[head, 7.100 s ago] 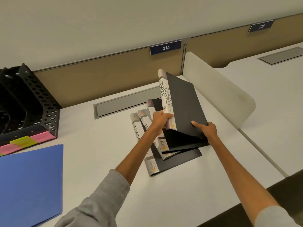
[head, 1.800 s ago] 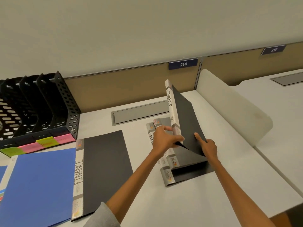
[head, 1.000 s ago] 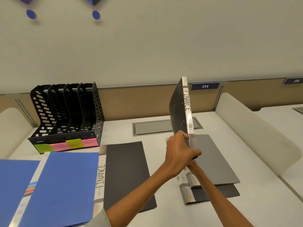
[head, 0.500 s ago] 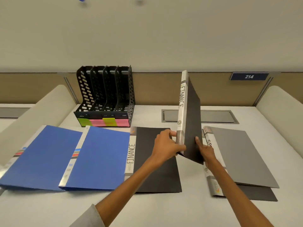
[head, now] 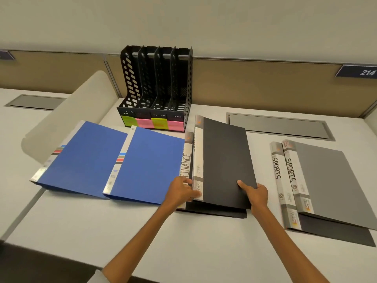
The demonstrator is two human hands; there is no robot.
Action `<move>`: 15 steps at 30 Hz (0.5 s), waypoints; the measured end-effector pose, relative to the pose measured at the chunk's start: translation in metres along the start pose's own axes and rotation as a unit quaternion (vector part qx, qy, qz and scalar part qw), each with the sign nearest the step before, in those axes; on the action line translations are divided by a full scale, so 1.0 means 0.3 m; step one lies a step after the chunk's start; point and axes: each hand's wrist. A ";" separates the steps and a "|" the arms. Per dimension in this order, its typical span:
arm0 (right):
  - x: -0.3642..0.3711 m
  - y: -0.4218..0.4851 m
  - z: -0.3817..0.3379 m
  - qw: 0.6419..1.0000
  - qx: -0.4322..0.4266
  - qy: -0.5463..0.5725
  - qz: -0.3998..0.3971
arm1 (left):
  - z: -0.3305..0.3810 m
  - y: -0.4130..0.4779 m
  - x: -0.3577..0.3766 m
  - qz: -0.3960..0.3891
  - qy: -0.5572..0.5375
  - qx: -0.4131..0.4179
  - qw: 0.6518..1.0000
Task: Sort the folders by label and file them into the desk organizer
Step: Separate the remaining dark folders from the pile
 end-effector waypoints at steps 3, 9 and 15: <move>0.033 -0.042 0.010 1.000 0.003 -0.011 0.029 | -0.048 -0.006 -0.013 0.005 0.021 -0.022 1.000; 0.068 -0.091 0.023 0.998 -0.018 -0.034 0.040 | -0.122 -0.005 -0.038 0.007 0.023 -0.034 0.999; 0.092 -0.104 0.042 0.996 -0.035 -0.068 0.050 | -0.158 -0.012 -0.049 0.023 0.043 -0.005 0.999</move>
Point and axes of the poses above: each hand's wrist, its own y-axis towards the middle knuckle, its own x-axis out of the palm, z = x × y, and after that the axes turned 6 degrees about -z, right-handed
